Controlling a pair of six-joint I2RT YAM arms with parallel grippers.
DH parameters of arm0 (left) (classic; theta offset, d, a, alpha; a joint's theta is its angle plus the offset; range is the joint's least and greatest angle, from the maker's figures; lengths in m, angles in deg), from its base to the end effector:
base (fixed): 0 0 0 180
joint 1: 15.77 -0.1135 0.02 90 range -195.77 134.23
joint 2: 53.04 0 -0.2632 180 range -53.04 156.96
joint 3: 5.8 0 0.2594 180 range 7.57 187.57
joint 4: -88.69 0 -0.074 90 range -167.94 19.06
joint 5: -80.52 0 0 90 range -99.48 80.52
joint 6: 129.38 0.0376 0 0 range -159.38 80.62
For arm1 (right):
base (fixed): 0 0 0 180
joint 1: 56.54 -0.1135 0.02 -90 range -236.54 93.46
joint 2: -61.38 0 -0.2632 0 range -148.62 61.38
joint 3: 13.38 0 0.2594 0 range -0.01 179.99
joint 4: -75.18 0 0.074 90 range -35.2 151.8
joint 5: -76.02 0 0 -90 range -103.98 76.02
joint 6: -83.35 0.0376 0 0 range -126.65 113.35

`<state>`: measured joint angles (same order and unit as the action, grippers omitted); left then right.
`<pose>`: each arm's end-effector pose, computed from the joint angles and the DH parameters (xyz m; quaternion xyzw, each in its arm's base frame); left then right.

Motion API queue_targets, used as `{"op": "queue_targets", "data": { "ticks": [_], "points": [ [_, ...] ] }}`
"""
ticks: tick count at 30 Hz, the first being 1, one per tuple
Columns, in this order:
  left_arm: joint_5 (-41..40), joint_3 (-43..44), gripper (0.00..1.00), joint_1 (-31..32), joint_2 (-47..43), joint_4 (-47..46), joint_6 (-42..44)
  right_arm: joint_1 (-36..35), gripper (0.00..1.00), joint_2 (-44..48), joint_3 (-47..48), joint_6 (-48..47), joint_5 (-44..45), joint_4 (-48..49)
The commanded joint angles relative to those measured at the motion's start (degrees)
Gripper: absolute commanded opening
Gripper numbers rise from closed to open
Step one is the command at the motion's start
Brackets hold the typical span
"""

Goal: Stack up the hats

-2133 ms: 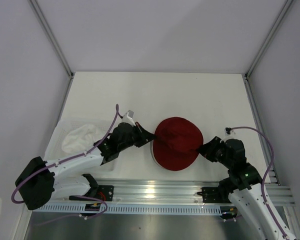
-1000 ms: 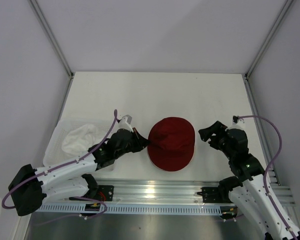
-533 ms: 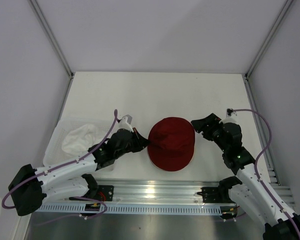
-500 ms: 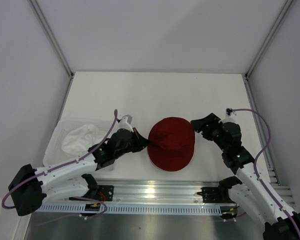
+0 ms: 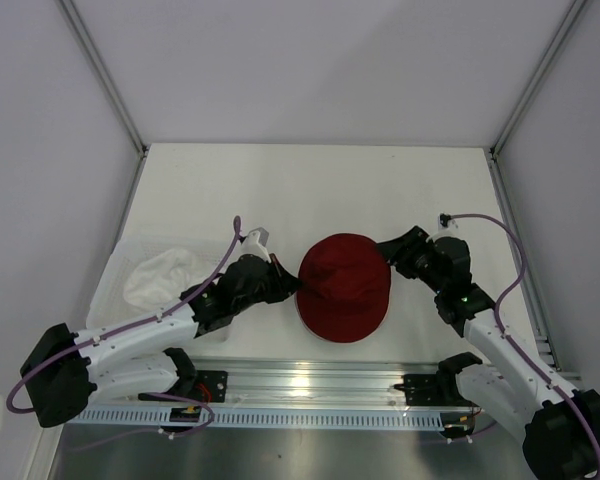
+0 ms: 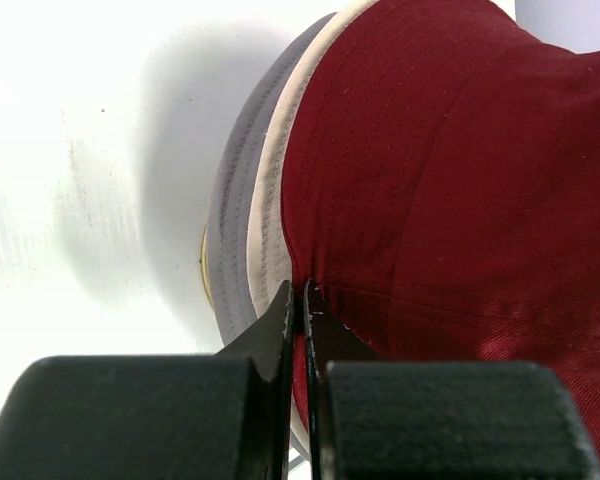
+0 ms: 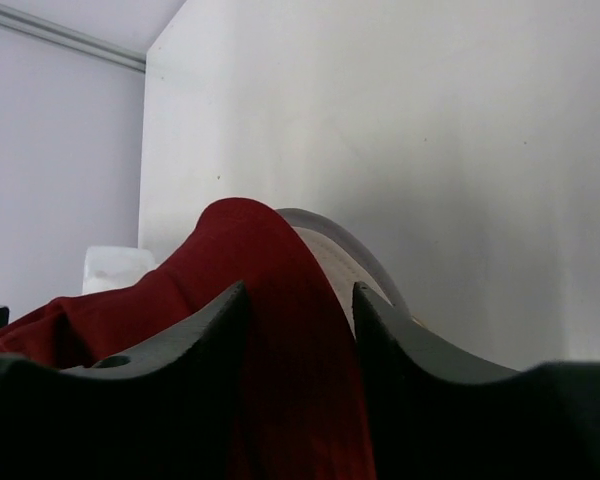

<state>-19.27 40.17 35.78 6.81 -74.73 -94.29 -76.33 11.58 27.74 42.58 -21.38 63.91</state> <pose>0.1514 -0.1803 0.2226 -0.0677 0.8632 -0.3519 0.3555 0.1970 0.0760 0.2374 0.1718 0.7998 0.3680 0.4420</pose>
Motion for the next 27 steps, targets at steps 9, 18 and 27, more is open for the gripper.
{"op": "queue_targets", "data": {
  "ticks": [9,18,27],
  "points": [
    [0.7,2.1,0.01,0.4,1.7,1.3,2.1,-0.2,0.49,0.1,-0.8,0.9,-2.5,-4.4],
    [0.6,2.0,0.01,0.4,1.8,1.2,2.1,-0.1,0.56,1.0,-0.5,1.9,-3.2,-6.2],
    [0.3,2.0,0.01,0.3,1.7,1.3,2.1,-0.2,0.68,0.3,-0.4,3.4,-3.8,-8.9]
  ]
}}
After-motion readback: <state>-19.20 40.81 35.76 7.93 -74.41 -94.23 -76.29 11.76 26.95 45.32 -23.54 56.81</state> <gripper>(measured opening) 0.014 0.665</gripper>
